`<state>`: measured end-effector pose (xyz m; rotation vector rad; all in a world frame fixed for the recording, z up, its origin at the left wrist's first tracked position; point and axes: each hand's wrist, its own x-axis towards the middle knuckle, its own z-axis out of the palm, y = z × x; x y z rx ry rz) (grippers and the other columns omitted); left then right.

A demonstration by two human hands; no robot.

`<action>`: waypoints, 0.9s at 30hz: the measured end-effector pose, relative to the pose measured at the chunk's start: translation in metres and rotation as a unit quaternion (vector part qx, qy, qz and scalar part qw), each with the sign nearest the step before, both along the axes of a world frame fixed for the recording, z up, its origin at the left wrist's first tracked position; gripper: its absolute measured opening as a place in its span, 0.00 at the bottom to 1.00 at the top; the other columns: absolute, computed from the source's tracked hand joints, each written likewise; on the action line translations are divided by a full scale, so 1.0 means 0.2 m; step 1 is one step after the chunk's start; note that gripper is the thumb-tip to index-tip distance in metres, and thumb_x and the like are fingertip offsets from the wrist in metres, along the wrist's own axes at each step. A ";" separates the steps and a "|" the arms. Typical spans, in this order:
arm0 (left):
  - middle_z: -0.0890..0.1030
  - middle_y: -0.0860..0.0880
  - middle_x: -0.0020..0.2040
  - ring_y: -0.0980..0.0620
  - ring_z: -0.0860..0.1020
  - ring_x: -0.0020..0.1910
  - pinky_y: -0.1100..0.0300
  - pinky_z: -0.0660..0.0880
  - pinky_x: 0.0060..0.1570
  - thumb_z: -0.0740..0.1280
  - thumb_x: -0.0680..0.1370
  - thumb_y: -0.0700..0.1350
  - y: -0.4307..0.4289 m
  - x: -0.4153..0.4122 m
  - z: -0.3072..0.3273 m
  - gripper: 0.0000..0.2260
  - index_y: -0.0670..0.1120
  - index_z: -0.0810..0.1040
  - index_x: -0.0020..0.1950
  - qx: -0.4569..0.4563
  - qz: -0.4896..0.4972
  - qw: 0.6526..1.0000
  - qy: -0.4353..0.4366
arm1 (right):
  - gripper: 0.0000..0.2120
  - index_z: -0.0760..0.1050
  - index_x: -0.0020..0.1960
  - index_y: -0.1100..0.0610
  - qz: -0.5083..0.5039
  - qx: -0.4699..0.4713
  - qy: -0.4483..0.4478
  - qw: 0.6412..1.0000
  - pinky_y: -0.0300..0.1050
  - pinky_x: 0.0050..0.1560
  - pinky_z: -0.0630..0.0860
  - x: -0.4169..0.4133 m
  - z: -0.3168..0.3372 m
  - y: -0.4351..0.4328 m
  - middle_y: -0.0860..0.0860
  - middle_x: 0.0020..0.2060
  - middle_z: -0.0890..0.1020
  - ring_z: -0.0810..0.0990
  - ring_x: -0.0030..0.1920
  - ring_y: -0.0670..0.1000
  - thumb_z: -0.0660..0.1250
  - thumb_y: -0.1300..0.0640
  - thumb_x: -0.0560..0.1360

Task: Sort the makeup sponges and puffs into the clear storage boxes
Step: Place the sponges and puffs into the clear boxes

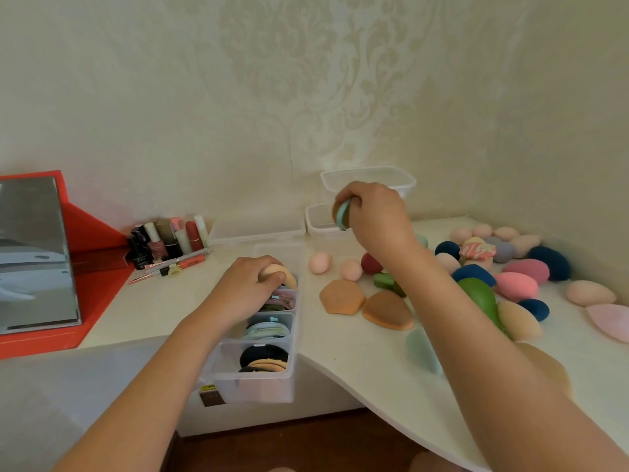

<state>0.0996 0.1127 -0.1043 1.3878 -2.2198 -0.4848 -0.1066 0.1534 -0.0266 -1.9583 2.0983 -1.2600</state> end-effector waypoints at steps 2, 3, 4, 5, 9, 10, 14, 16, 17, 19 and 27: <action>0.79 0.51 0.53 0.51 0.75 0.52 0.55 0.72 0.53 0.63 0.78 0.48 0.01 -0.01 0.01 0.07 0.54 0.77 0.55 -0.006 0.003 1.000 -0.004 | 0.19 0.79 0.58 0.54 0.087 0.018 -0.082 0.993 0.36 0.48 0.69 0.08 0.04 0.02 0.52 0.55 0.81 0.77 0.50 0.49 0.58 0.67 0.73; 0.78 0.51 0.54 0.50 0.74 0.54 0.56 0.71 0.54 0.62 0.78 0.48 0.01 -0.01 0.01 0.08 0.53 0.77 0.56 -0.013 0.005 1.000 -0.010 | 0.22 0.78 0.60 0.53 0.119 0.040 -0.082 0.989 0.33 0.47 0.68 0.12 0.04 0.03 0.51 0.57 0.80 0.76 0.48 0.46 0.58 0.69 0.72; 0.76 0.51 0.55 0.50 0.73 0.55 0.56 0.69 0.55 0.62 0.79 0.48 0.02 -0.01 0.02 0.09 0.52 0.77 0.57 -0.019 0.010 1.000 -0.017 | 0.25 0.77 0.62 0.52 0.143 0.060 -0.066 0.986 0.31 0.45 0.67 0.15 0.04 0.03 0.50 0.58 0.79 0.74 0.43 0.42 0.58 0.71 0.70; 0.75 0.51 0.55 0.50 0.72 0.56 0.56 0.68 0.56 0.62 0.79 0.48 0.03 -0.01 0.02 0.10 0.51 0.76 0.59 -0.021 0.014 0.999 -0.022 | 0.27 0.77 0.62 0.52 0.158 0.073 -0.050 0.983 0.30 0.41 0.66 0.18 0.02 0.02 0.50 0.59 0.79 0.71 0.38 0.39 0.58 0.72 0.69; 0.75 0.49 0.56 0.49 0.72 0.56 0.55 0.68 0.57 0.62 0.79 0.48 0.04 -0.02 0.04 0.10 0.51 0.77 0.58 -0.019 0.019 0.999 -0.025 | 0.15 0.80 0.56 0.56 0.146 0.077 -0.017 0.986 0.30 0.38 0.67 0.25 -0.06 -0.06 0.51 0.50 0.82 0.77 0.43 0.46 0.66 0.66 0.72; 0.76 0.49 0.56 0.49 0.72 0.56 0.55 0.68 0.57 0.62 0.79 0.48 0.04 -0.02 0.04 0.10 0.51 0.77 0.58 -0.020 0.020 0.999 -0.025 | 0.09 0.81 0.53 0.57 0.140 0.081 -0.010 0.987 0.35 0.40 0.68 0.27 -0.07 -0.08 0.52 0.44 0.82 0.78 0.43 0.49 0.67 0.61 0.74; 0.74 0.50 0.57 0.51 0.73 0.55 0.60 0.66 0.53 0.63 0.78 0.48 0.05 -0.02 0.04 0.10 0.49 0.77 0.58 -0.015 0.030 0.999 -0.001 | 0.10 0.82 0.45 0.59 0.125 0.135 0.045 0.982 0.41 0.28 0.64 0.31 -0.11 -0.11 0.49 0.27 0.73 0.74 0.34 0.52 0.69 0.52 0.73; 0.73 0.50 0.56 0.51 0.73 0.53 0.61 0.65 0.51 0.64 0.78 0.47 0.05 -0.02 0.04 0.10 0.48 0.77 0.58 -0.015 0.030 0.999 0.014 | 0.08 0.83 0.44 0.58 0.119 0.150 0.086 0.978 0.39 0.27 0.63 0.32 -0.12 -0.12 0.50 0.27 0.73 0.74 0.34 0.52 0.70 0.54 0.72; 0.73 0.50 0.55 0.51 0.73 0.52 0.61 0.65 0.50 0.64 0.78 0.47 0.05 -0.02 0.04 0.10 0.48 0.78 0.57 -0.015 0.030 0.999 0.020 | 0.07 0.82 0.42 0.58 0.112 0.153 0.107 0.976 0.38 0.26 0.63 0.33 -0.12 -0.13 0.51 0.27 0.73 0.74 0.33 0.53 0.70 0.55 0.71; 0.72 0.50 0.55 0.50 0.73 0.53 0.62 0.65 0.50 0.65 0.78 0.47 0.05 -0.02 0.04 0.10 0.47 0.77 0.57 -0.015 0.030 0.999 0.031 | 0.06 0.79 0.39 0.58 0.092 0.154 0.158 0.971 0.38 0.26 0.62 0.33 -0.12 -0.14 0.50 0.26 0.70 0.73 0.33 0.54 0.69 0.56 0.71; 0.72 0.51 0.61 0.51 0.71 0.58 0.59 0.66 0.58 0.66 0.77 0.46 0.03 -0.01 0.02 0.11 0.46 0.78 0.57 -0.029 0.016 0.999 0.024 | 0.14 0.66 0.32 0.57 0.092 0.250 0.327 0.907 0.40 0.27 0.62 0.37 -0.06 -0.21 0.52 0.30 0.69 0.71 0.33 0.52 0.67 0.63 0.73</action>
